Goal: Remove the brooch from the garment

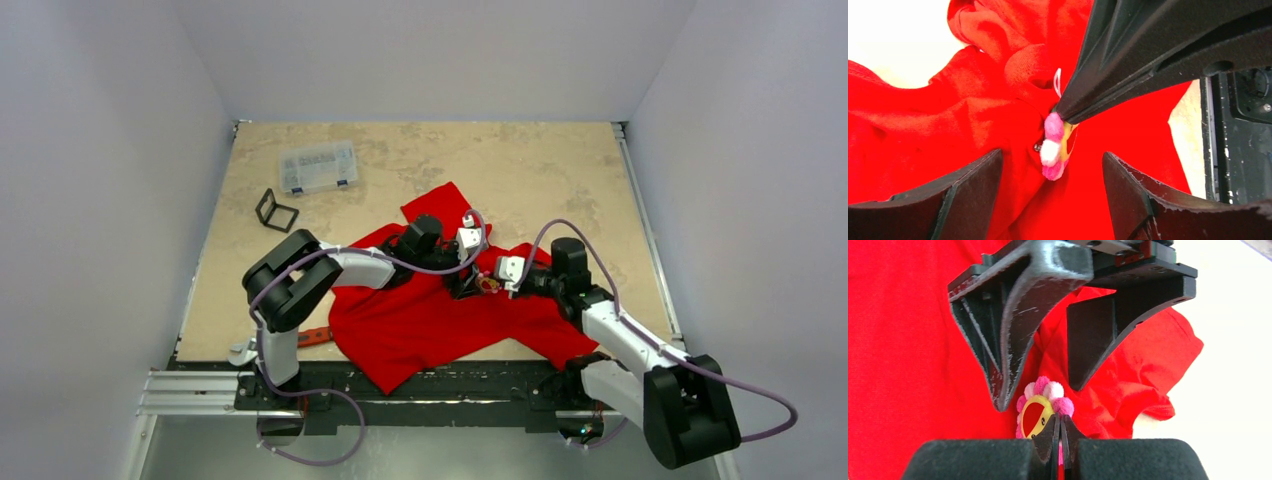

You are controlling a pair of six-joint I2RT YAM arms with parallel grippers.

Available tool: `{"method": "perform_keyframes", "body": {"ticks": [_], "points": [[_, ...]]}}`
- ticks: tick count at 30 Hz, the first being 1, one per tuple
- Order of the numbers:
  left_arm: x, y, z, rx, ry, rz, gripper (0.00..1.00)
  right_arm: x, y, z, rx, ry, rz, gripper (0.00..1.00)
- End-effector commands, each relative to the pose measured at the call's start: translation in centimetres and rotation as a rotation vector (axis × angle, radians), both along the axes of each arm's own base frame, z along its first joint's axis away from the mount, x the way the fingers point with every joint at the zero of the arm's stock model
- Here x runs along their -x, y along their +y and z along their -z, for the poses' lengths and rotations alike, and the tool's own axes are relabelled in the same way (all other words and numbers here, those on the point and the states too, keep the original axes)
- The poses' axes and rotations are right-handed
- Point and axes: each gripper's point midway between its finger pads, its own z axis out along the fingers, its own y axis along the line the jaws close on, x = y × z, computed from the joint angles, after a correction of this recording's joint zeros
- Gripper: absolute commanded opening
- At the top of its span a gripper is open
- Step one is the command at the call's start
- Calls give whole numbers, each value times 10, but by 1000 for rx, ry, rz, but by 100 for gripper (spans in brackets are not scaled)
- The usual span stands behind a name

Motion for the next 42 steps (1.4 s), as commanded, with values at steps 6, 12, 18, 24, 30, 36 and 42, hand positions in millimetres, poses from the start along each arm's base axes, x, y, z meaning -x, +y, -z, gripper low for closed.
{"method": "perform_keyframes", "body": {"ticks": [6, 12, 18, 24, 30, 36, 42], "points": [[-18, -11, -8, 46, -113, 1, 69, 5, 11, -20, -13, -334, -138, 0], [-17, -8, -1, 15, -153, 33, 54, 3, 9, -28, -28, -365, -115, 0], [-29, -1, -1, -19, -234, -13, 24, 5, 13, -31, -37, -319, -130, 33], [-44, 8, -10, -37, -335, -74, 0, -4, 3, -45, -30, -115, 4, 84], [-30, 20, -4, -99, -476, -61, 0, 4, -9, -67, -56, 205, 202, 95], [-29, 25, -7, -148, -669, -94, 0, -2, -7, -87, -151, 415, 301, 89], [-35, 31, -12, -193, -709, -156, 0, -20, -2, -53, -50, 687, 273, 83]]}}
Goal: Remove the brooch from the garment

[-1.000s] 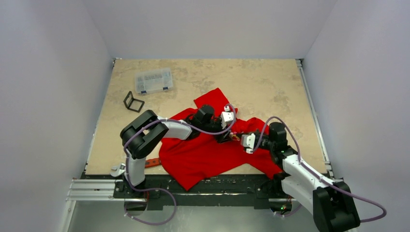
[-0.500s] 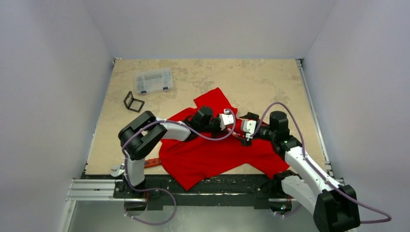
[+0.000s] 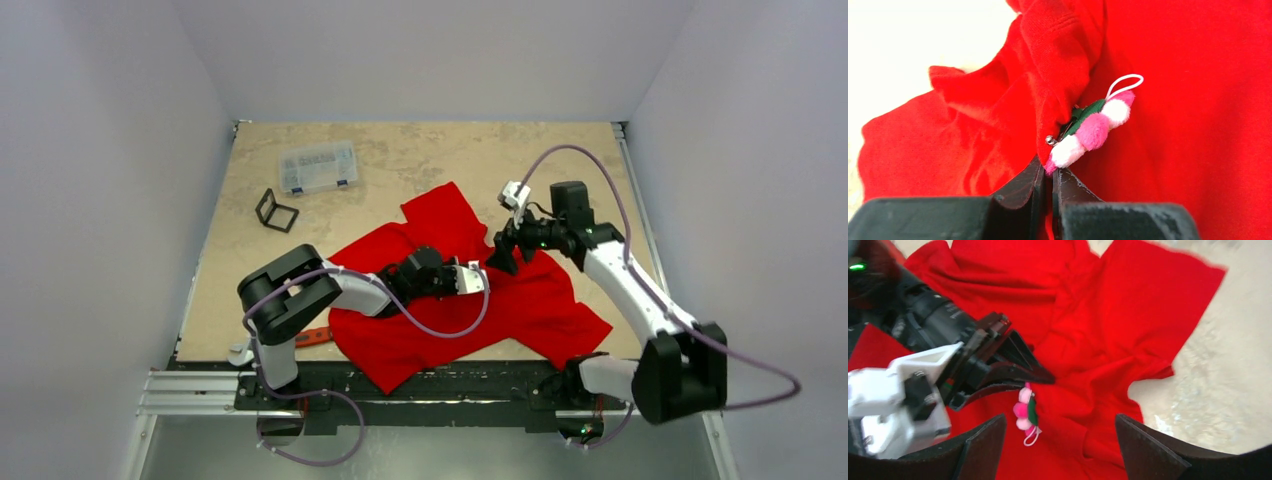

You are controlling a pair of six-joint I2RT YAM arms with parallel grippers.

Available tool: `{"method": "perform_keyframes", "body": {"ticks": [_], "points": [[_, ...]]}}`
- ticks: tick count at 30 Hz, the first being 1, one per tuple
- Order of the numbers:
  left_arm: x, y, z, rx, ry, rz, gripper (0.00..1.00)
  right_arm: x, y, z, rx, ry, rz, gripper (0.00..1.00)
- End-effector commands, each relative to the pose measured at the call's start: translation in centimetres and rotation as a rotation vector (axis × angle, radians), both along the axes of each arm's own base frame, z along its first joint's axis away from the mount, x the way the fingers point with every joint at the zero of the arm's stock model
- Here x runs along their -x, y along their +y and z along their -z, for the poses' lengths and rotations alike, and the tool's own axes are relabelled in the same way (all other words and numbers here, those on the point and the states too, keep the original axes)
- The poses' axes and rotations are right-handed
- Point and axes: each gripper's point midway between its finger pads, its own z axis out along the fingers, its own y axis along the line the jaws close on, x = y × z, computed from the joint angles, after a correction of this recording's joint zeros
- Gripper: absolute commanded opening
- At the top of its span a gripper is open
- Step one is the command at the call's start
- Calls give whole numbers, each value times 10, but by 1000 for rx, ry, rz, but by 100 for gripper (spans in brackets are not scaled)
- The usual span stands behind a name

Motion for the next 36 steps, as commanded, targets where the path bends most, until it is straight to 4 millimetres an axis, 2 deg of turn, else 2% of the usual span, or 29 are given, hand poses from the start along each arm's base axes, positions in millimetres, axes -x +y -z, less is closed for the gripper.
{"method": "perform_keyframes", "body": {"ticks": [1, 6, 11, 16, 21, 26, 29, 36], "points": [[-18, 3, -37, 39, -148, -75, 0, 8, 1, 30, 26, 313, -49, 82], [-21, 7, -44, 27, -177, -115, 0, 9, 11, 52, -8, 505, -104, 87], [-8, 2, -49, 56, -222, -63, 0, -5, 27, 55, -135, 652, -91, 92], [-4, 0, -51, 72, -244, -54, 0, -10, 24, 63, -239, 788, -86, 95], [-4, 0, -58, 113, -261, -69, 0, 2, 19, 85, -236, 891, -114, 92], [-6, -4, -69, 152, -263, -79, 0, 7, 21, 85, -272, 912, -140, 91], [-7, -7, -76, 177, -258, -82, 0, 9, 24, 83, -300, 912, -158, 78], [2, -9, -74, 195, -221, -46, 1, 18, 27, 73, -359, 894, -208, 28]]}}
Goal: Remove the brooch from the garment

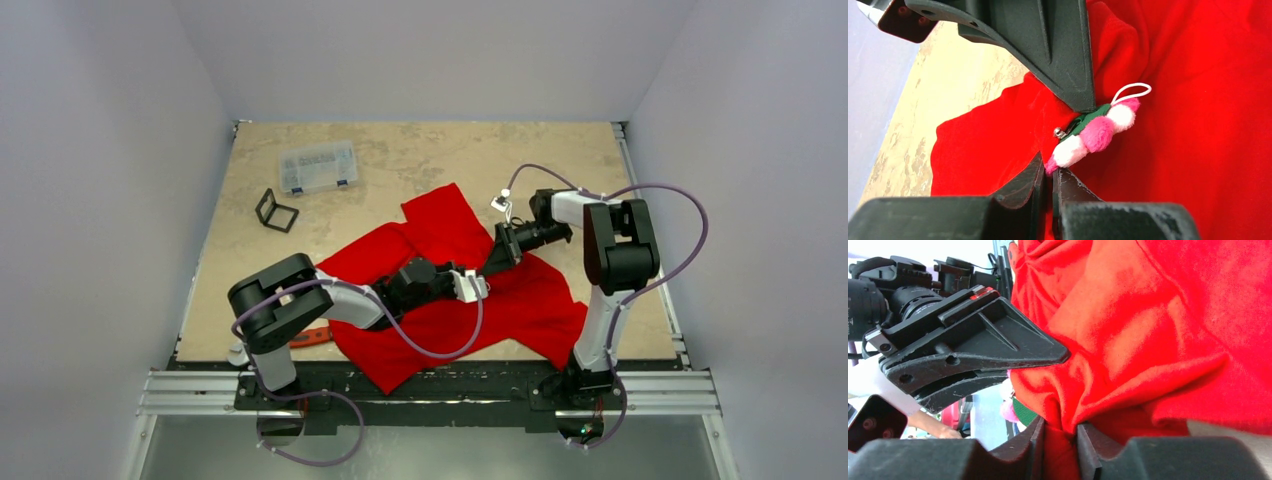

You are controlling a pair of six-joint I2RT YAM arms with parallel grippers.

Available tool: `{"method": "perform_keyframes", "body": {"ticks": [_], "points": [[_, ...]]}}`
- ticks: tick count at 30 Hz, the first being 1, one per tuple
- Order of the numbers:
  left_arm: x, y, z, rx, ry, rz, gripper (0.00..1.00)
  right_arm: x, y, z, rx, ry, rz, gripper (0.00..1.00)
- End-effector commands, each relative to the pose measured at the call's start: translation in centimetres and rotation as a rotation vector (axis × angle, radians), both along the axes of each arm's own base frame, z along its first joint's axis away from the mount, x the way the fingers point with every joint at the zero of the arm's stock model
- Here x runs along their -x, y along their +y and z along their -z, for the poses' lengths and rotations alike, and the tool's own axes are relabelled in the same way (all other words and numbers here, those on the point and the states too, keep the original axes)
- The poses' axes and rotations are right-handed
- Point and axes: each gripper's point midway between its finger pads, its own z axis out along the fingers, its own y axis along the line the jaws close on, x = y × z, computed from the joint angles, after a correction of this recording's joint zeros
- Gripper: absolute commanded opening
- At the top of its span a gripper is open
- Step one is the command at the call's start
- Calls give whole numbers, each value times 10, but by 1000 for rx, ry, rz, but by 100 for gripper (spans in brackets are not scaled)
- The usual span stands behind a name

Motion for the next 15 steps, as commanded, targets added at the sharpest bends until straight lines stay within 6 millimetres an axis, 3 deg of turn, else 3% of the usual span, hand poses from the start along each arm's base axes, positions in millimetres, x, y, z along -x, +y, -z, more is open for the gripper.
{"method": "perform_keyframes", "body": {"ticks": [1, 5, 10, 15], "points": [[5, -12, -37, 130, -12, 42, 7, 5, 6, -19, -82, -33, -9, 21], [6, -7, -36, 133, 29, 40, 21, 2, 7, -20, -75, -45, 7, 3], [8, -3, -33, 129, 55, 55, 24, -1, 7, -23, -73, -65, 16, 0], [12, -3, -32, 130, 80, 79, 39, -2, 7, -22, -69, -67, 20, 0]]}}
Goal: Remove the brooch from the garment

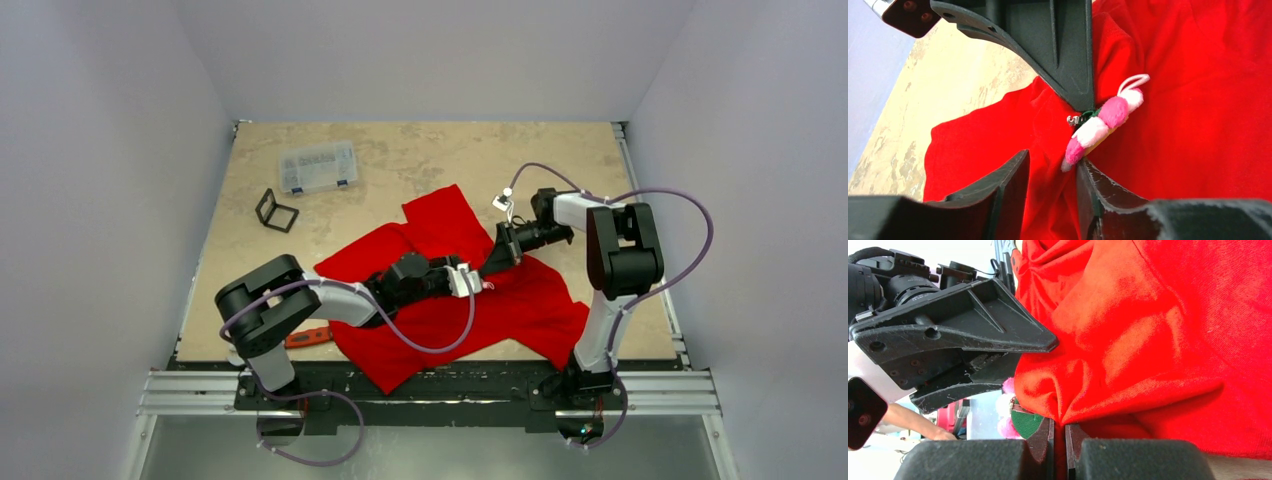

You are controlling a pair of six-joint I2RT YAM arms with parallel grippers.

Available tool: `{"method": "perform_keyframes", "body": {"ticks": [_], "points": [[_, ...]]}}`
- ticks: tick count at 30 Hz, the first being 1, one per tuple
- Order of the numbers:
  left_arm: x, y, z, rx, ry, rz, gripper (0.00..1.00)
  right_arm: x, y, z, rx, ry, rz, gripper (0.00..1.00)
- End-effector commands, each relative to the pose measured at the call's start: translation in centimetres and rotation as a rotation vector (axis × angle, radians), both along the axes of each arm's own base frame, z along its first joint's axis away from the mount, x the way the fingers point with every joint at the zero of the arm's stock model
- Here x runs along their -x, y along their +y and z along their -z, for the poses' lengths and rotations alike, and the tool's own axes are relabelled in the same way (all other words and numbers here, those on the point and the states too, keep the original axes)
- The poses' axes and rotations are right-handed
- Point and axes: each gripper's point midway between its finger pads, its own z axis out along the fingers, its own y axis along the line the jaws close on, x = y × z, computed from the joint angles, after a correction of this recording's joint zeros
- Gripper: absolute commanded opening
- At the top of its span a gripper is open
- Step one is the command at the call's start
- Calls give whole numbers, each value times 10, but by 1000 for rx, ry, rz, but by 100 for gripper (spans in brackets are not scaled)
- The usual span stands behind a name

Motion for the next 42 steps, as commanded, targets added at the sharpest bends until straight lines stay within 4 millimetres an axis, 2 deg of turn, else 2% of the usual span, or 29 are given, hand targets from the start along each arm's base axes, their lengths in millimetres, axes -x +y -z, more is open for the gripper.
{"method": "perform_keyframes", "body": {"ticks": [1, 3, 6, 9, 13, 17, 21, 23, 27, 33, 42], "points": [[7, -4, -20, 72, 35, 42, 47, -3, 5, -14, -39, -37, 12, 0], [7, 1, -20, 73, 71, 31, 56, -5, 5, -15, -37, -39, 19, 0], [12, 17, -17, 60, 180, 19, 57, -8, 6, -18, -34, -40, 31, 0], [24, 32, -20, 53, 287, 41, 52, -14, 6, -22, -28, -49, 48, 0], [25, 43, -44, 103, 400, 8, 43, -23, 7, -26, -2, -79, 101, 0], [28, 32, -59, 138, 472, 22, 33, -25, 8, -25, 7, -56, 131, 0], [15, 19, -65, 182, 485, -23, 29, -24, 7, -22, 30, -41, 168, 0], [7, 13, -70, 208, 493, -42, 24, -24, 7, -22, 44, -39, 183, 0], [7, 1, -75, 225, 504, -11, 15, -17, 8, -17, 70, -27, 179, 0], [4, -1, -43, 137, 462, -1, 15, -9, 9, -5, 90, 2, 163, 0], [13, 0, 9, 6, 489, 49, 19, -2, 5, 18, 145, 65, 162, 0]]}}
